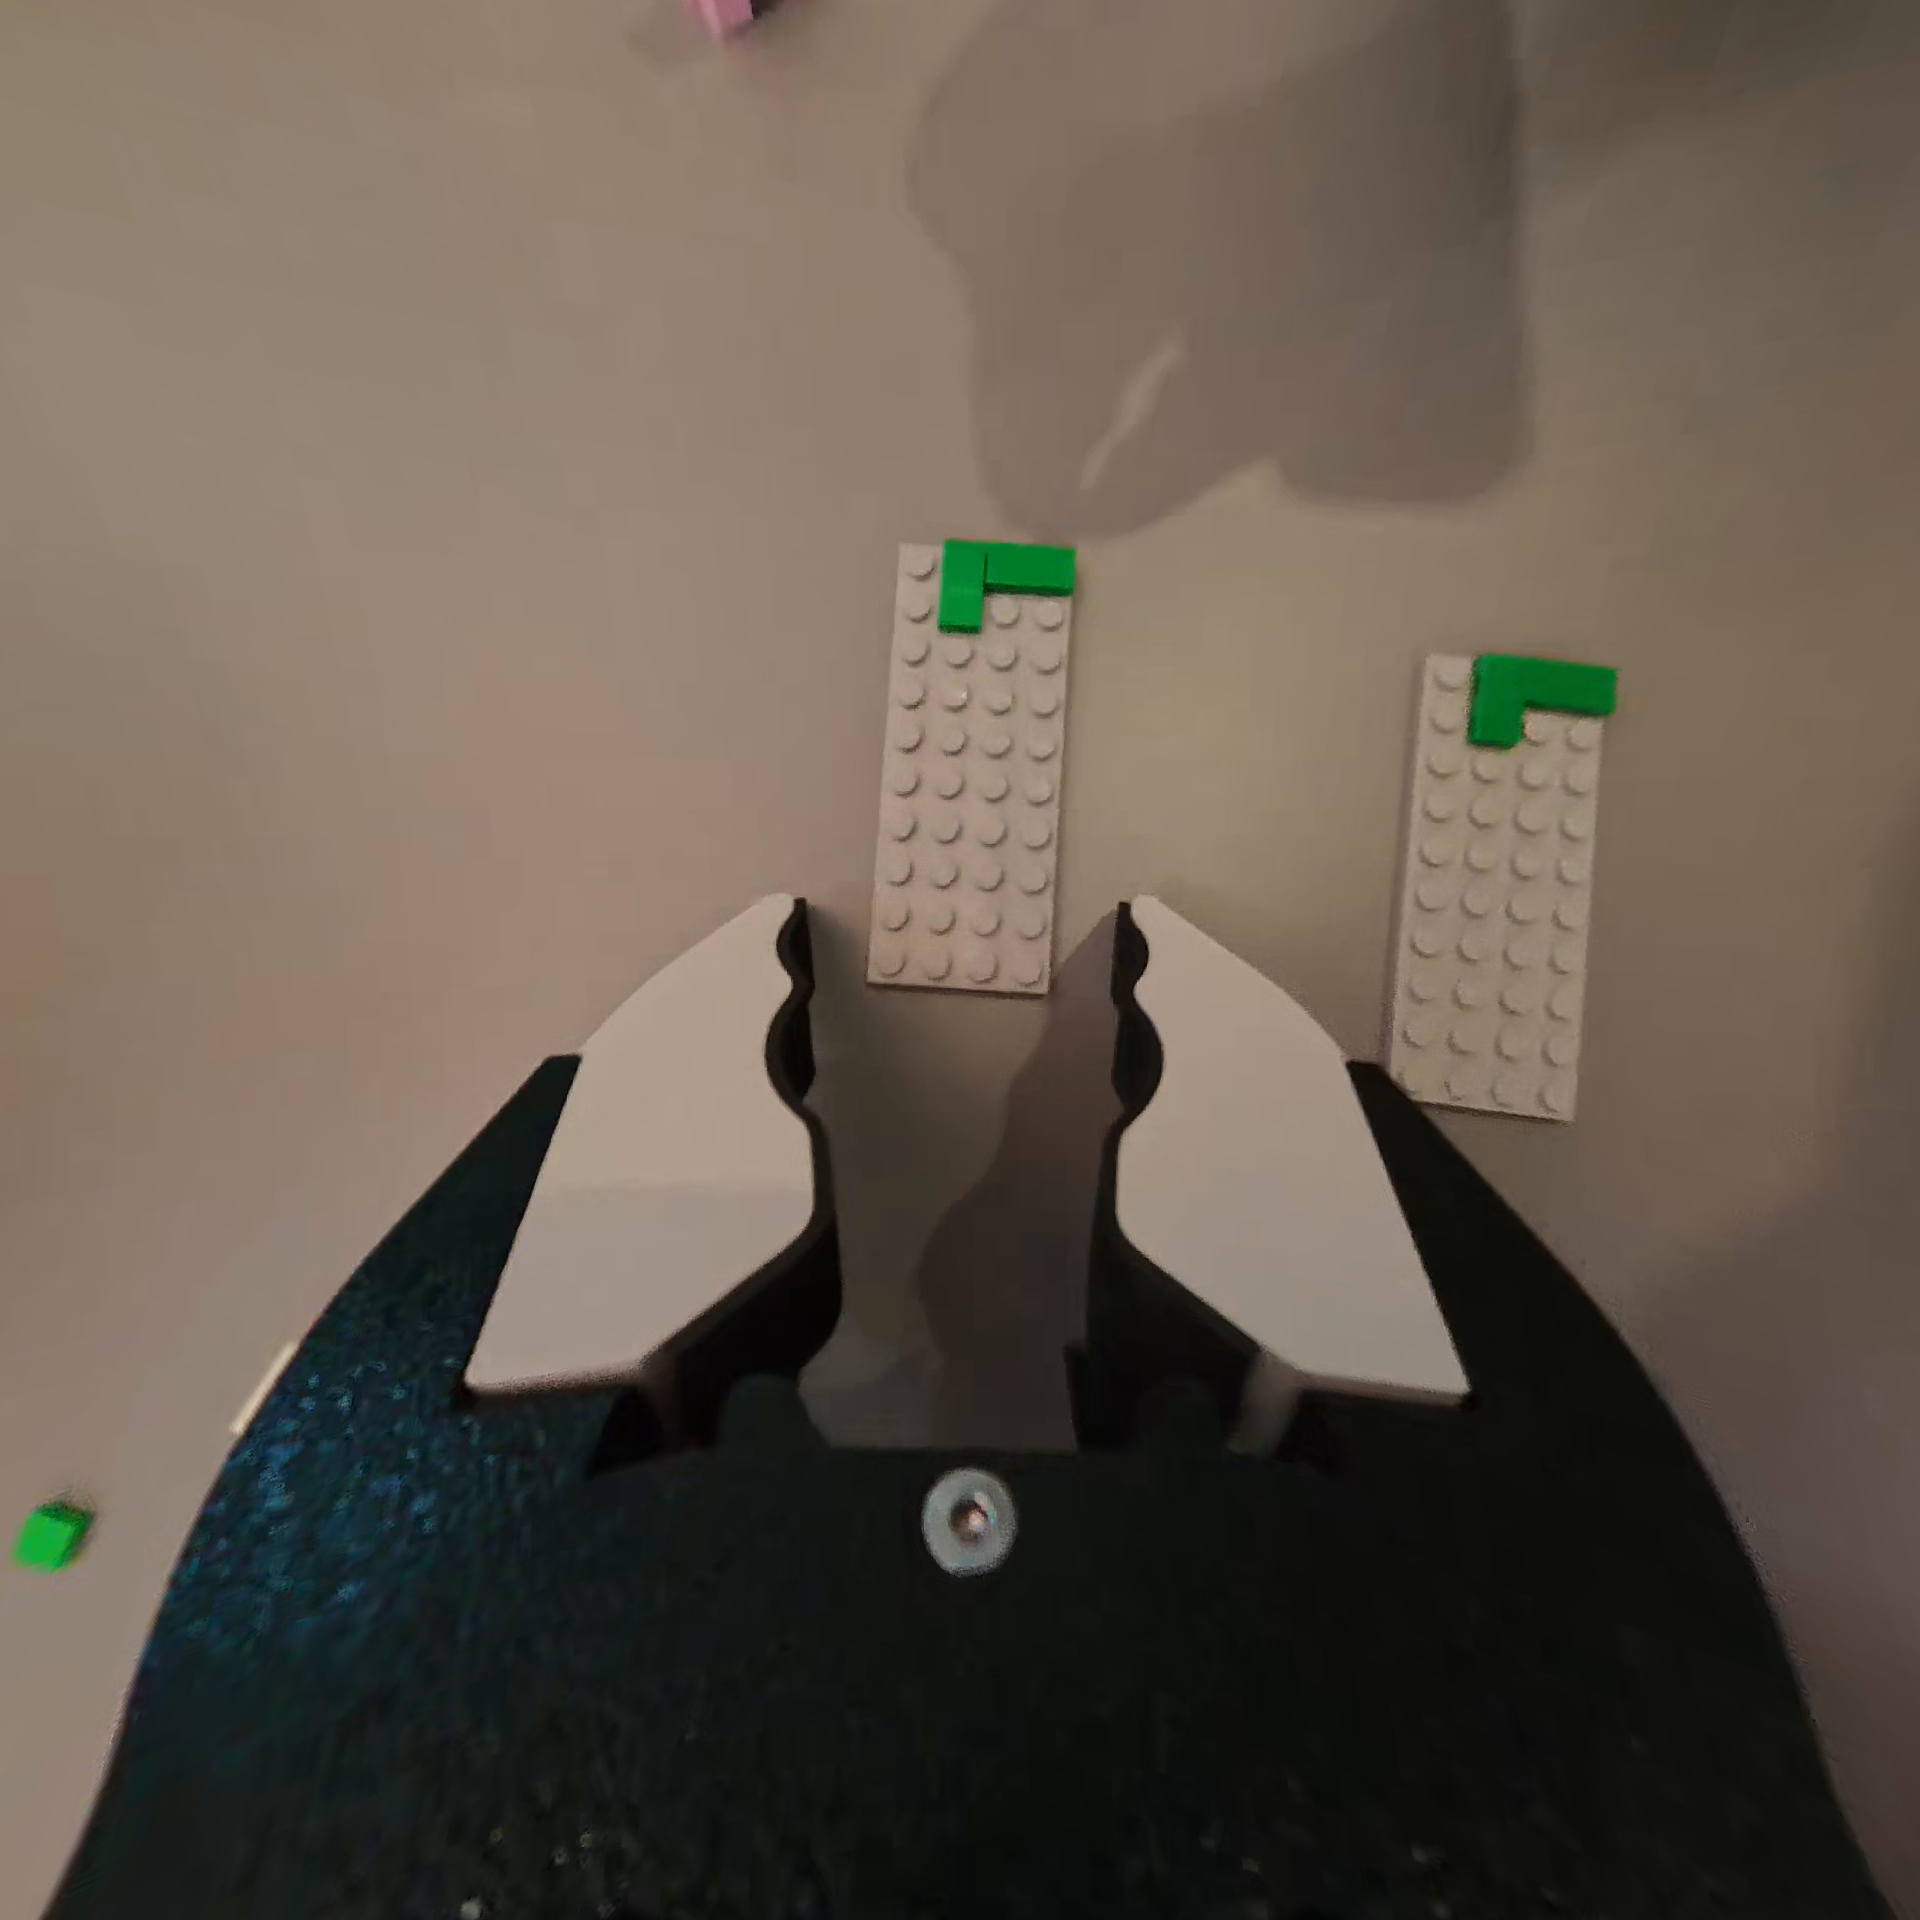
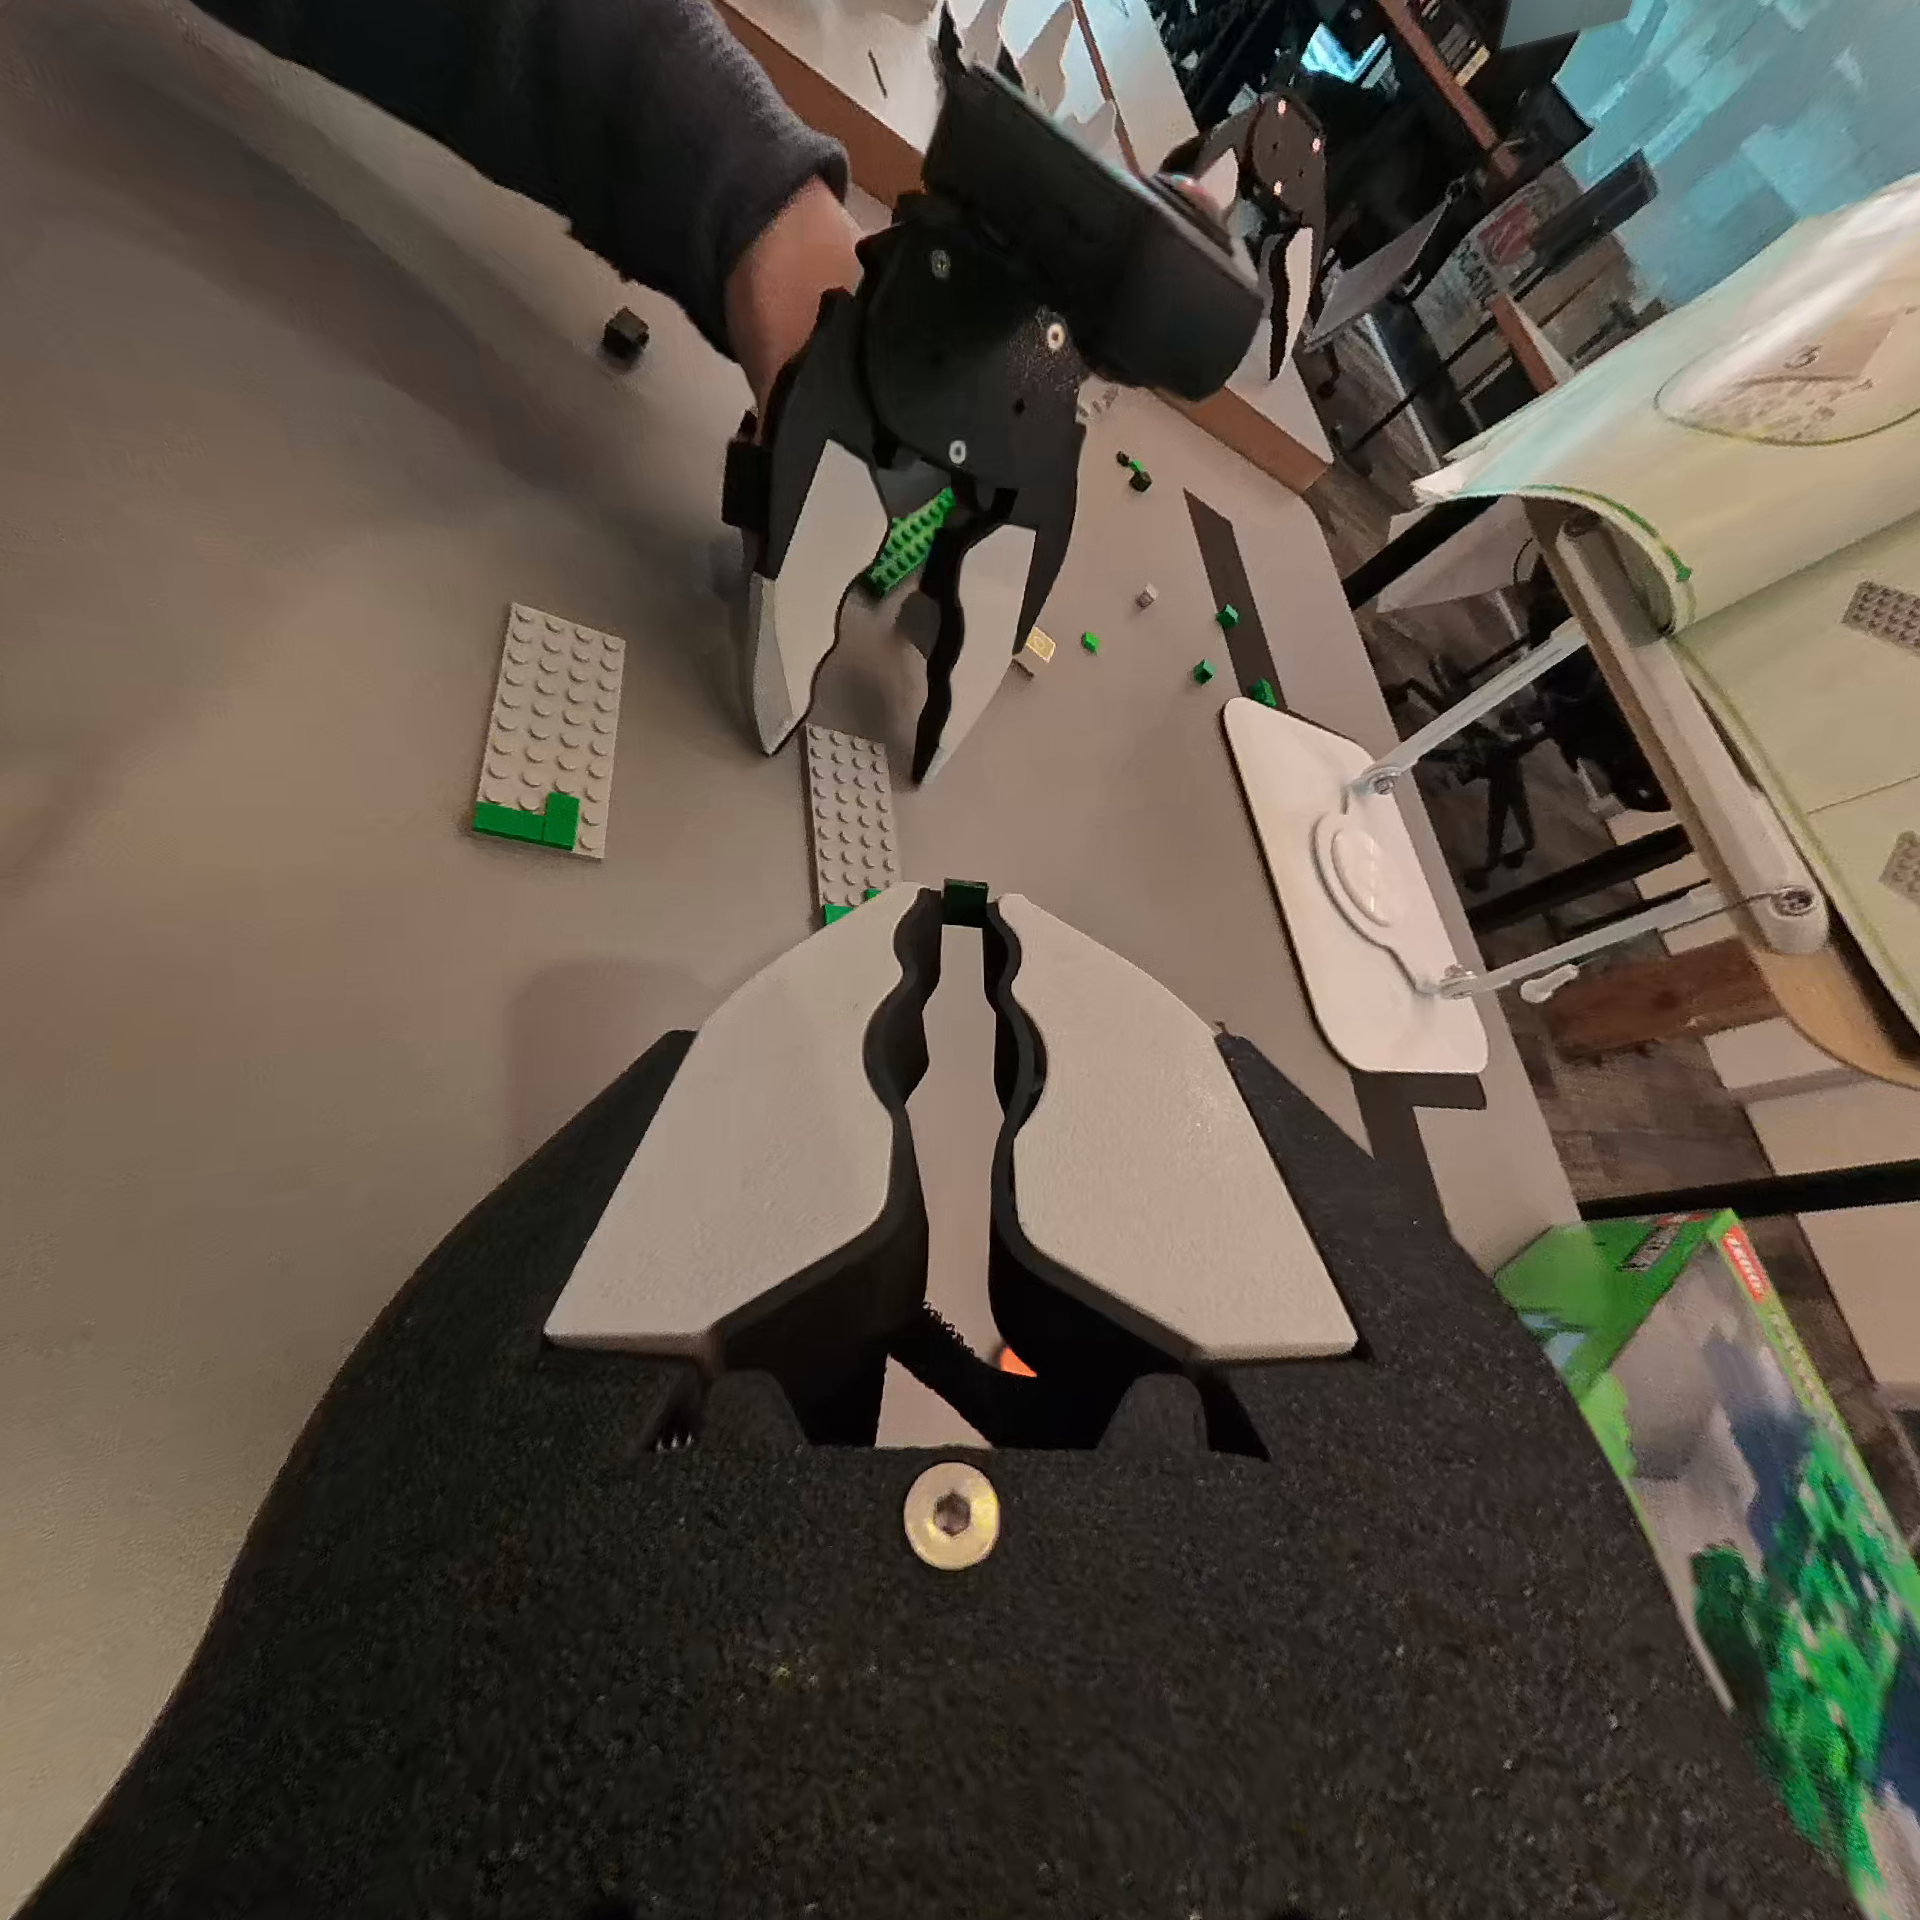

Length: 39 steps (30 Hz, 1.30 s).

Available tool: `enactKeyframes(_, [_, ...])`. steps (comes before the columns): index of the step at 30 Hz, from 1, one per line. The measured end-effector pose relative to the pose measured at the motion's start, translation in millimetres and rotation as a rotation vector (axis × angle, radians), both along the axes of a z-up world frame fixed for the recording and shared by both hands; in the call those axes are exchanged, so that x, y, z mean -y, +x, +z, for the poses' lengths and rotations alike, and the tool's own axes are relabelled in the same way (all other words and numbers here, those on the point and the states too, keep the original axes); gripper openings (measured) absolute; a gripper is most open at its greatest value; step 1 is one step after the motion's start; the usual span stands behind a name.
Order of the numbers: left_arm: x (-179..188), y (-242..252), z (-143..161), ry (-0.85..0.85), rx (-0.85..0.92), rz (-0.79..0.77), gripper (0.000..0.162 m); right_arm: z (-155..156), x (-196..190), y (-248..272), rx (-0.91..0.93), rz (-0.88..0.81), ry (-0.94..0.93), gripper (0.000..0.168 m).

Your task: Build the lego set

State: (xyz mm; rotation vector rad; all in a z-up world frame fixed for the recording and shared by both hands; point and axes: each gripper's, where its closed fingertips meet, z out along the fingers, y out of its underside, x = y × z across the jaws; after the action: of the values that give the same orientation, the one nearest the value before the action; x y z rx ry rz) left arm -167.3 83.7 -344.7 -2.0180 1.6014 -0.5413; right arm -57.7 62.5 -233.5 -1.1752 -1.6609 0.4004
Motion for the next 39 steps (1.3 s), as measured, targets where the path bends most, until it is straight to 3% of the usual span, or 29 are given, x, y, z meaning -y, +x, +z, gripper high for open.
enactKeyframes(1, [0.9, 0.6, 0.2, 0.006, -0.016, -0.029, 0.054, -0.5, 0.2, 0.5, -0.004, -0.002, -0.018, 0.007])
enactKeyframes(7, [0.4, 1.5, -0.6, -0.019, -0.100, -0.098, 0.050, -3.4, -0.2, 4.0, -0.011, -0.013, -0.074, 0.007])
enactKeyframes(11, [-4.2, 1.2, -0.1, -0.022, -0.124, -0.089, 0.032, -6.7, 0.7, 4.4, 0.007, -0.004, -0.100, 0.007])
enactKeyframes(22, [-4.4, 10.4, 7.4, 0.000, 0.082, 0.090, 0.031, -16.8, -5.2, 0.9, 0.062, 0.001, -0.141, 0.007])
enactKeyframes(30, [2.3, 20.2, 13.0, 0.060, 0.068, 0.160, 0.031, -30.8, -17.3, -7.1, 0.171, -0.002, -0.135, 0.007])
enactKeyframes(39, [17.1, 31.8, 28.2, 0.003, 0.087, 0.168, 0.031, -39.0, -22.2, -19.0, 0.277, 0.041, -0.135, 0.007])
